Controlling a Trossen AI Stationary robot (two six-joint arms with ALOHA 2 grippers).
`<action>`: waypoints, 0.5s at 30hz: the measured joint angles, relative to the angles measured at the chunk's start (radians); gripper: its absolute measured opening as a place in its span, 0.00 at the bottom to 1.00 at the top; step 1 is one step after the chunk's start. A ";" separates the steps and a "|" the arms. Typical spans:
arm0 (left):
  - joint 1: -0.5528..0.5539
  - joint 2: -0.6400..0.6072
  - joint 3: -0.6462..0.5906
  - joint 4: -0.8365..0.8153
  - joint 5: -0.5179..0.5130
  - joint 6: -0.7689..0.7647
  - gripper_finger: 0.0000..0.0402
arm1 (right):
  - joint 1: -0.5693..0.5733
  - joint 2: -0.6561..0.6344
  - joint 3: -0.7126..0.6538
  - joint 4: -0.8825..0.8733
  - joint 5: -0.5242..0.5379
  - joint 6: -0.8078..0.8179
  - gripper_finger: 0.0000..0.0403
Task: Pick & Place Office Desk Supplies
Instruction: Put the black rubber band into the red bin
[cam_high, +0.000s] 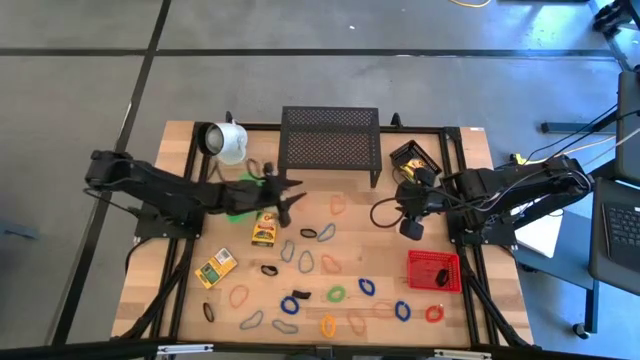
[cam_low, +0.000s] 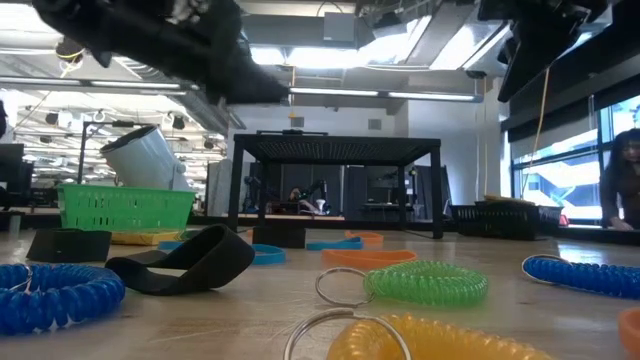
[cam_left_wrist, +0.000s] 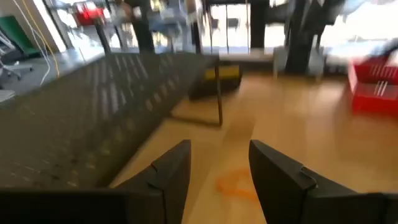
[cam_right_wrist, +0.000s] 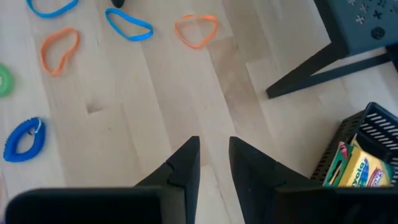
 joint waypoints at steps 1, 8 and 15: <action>0.000 0.025 0.020 -0.043 0.001 0.005 0.39 | 0.000 0.000 0.000 0.000 0.000 -0.008 0.22; 0.000 0.134 0.134 -0.318 0.115 0.023 0.39 | -0.001 0.000 0.000 0.003 0.003 -0.083 0.22; 0.000 0.188 0.186 -0.388 0.421 -0.084 0.39 | -0.002 0.000 0.000 0.035 0.003 -0.087 0.22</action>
